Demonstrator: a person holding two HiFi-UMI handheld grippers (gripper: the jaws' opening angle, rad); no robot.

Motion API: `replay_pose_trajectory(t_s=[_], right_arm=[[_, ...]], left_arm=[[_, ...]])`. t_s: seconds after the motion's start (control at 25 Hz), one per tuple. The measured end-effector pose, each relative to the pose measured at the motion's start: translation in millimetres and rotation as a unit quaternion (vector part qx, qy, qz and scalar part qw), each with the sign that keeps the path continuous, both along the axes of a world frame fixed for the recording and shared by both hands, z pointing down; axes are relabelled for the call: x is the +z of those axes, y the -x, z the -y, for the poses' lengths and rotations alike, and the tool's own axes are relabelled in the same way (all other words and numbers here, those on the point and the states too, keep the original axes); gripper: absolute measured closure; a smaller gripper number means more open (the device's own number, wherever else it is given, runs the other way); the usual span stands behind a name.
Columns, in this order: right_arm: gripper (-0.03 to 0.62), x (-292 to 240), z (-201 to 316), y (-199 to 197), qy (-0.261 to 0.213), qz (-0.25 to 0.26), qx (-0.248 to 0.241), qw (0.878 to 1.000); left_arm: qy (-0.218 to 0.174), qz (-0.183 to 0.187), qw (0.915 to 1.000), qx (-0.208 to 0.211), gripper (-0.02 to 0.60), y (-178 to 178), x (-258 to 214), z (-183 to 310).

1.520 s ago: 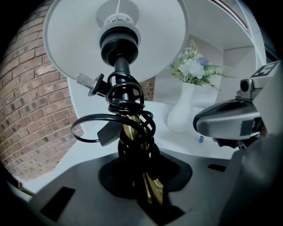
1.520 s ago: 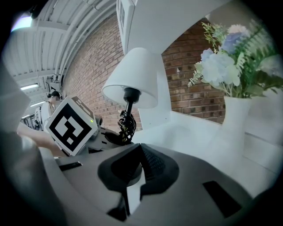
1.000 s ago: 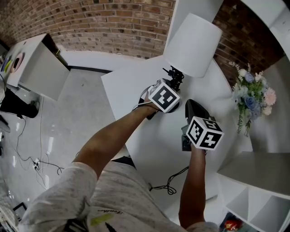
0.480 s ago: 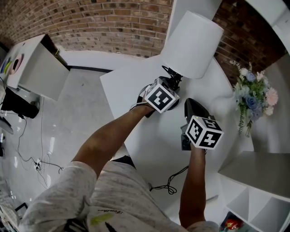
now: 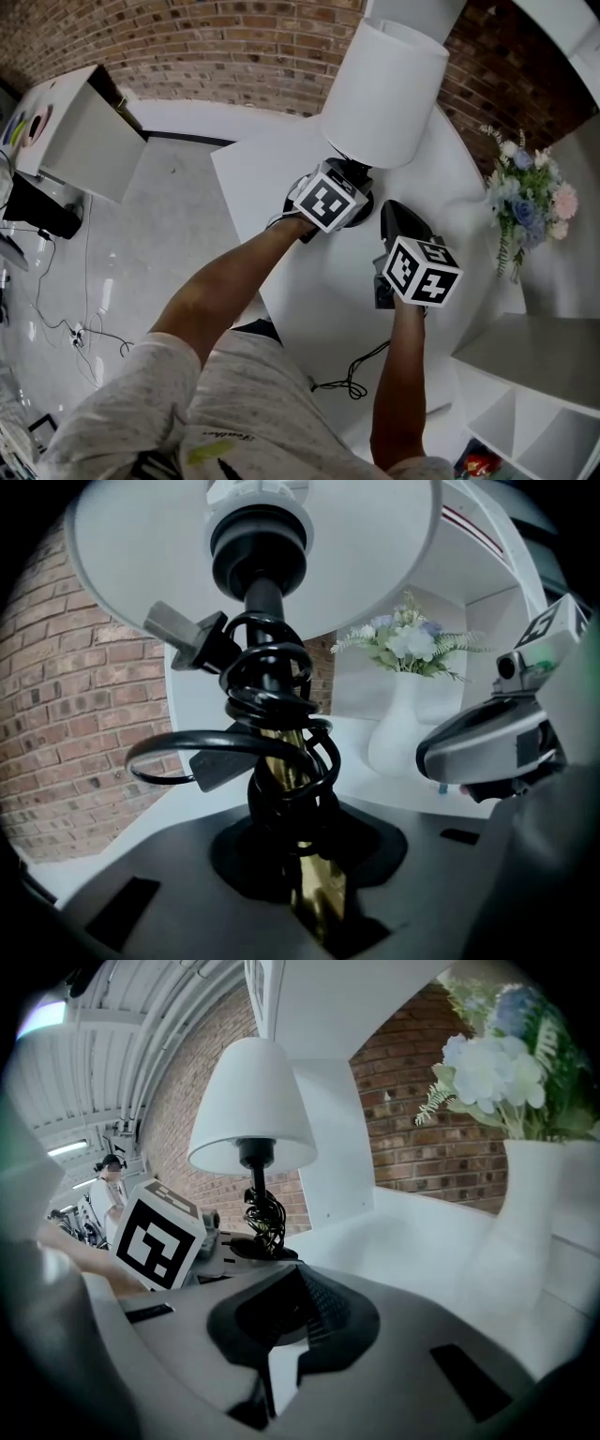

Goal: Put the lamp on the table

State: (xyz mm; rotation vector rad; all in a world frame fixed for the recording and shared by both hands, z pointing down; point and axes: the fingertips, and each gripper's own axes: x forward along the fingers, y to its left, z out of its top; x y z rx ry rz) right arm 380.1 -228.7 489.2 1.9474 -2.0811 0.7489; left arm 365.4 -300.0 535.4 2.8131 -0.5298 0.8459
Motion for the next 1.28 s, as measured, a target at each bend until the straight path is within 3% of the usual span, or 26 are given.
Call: replay_pose_trajectory(t_s=[1.08,1.28], right_arm=[[0.589,-1.0,-6.0,8.7,-0.004,0.002,-0.010,1.000],[0.589,-0.3,-8.9,7.0,-0.004,0.003,-0.008,1.000]], left_arm=[[-0.054,0.024,0.9982,-0.001,0.497,9.5,11.6,-18.6],[-0.063,0.013,0.9979,-0.009,0.497,7.7,7.7,-19.3]])
